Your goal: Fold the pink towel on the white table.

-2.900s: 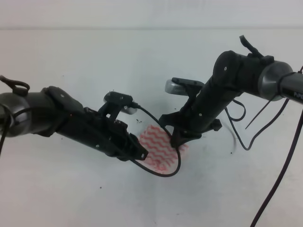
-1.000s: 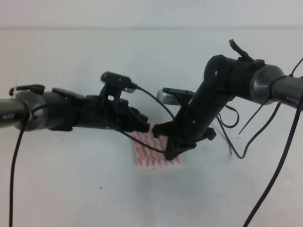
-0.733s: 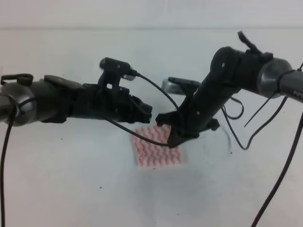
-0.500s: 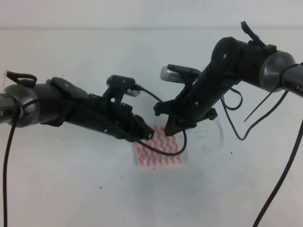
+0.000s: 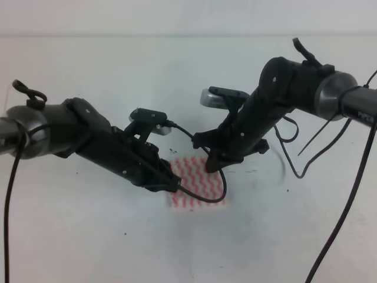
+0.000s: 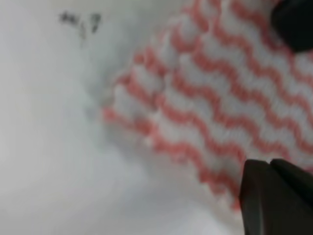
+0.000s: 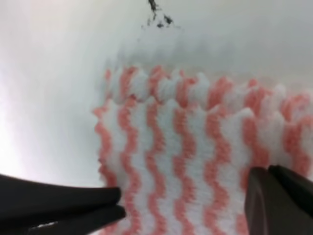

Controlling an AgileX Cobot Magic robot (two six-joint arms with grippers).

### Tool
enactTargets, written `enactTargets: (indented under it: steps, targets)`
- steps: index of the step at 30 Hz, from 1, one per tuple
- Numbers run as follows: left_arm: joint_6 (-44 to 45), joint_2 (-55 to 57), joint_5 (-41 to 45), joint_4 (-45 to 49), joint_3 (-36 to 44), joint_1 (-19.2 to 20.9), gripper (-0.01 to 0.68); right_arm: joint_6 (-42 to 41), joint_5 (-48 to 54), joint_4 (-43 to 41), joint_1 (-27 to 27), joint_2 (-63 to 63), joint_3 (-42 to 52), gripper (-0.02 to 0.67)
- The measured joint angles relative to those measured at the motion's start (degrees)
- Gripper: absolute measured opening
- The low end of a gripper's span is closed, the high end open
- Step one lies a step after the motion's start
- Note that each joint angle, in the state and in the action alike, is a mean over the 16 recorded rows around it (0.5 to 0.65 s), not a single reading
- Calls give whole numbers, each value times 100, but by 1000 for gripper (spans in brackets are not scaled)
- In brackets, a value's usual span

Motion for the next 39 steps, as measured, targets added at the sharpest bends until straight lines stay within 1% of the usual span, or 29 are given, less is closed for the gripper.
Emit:
enactTargets:
  steps: [10,18,24,28,31,35,39]
  targets:
    - [-346,-21,-81,452,-2,-1,-5,81,29,-46,-186,138,-4,-18]
    - [-345,-165,-285,448,0,0,-5,90,96,-87,-326,-27,-7,-18]
    - [-212,-589,-782,204,169,0,-5,90,93,-207,-364,-462,-1,-18]
    - [135,-1108,-1344,-317,556,0,-5,90,5,-317,-355,-938,84,-18]
    - [553,-1622,-1857,-903,977,0,-5,90,-122,-421,-345,-1399,298,-18]
    - [1291,-2442,-2533,-1895,1684,0,-5,90,-381,-517,-331,-2118,809,-18]
    - [2007,-3350,-3032,-2842,2404,0,-5,90,-768,-548,-319,-2938,1553,-18]
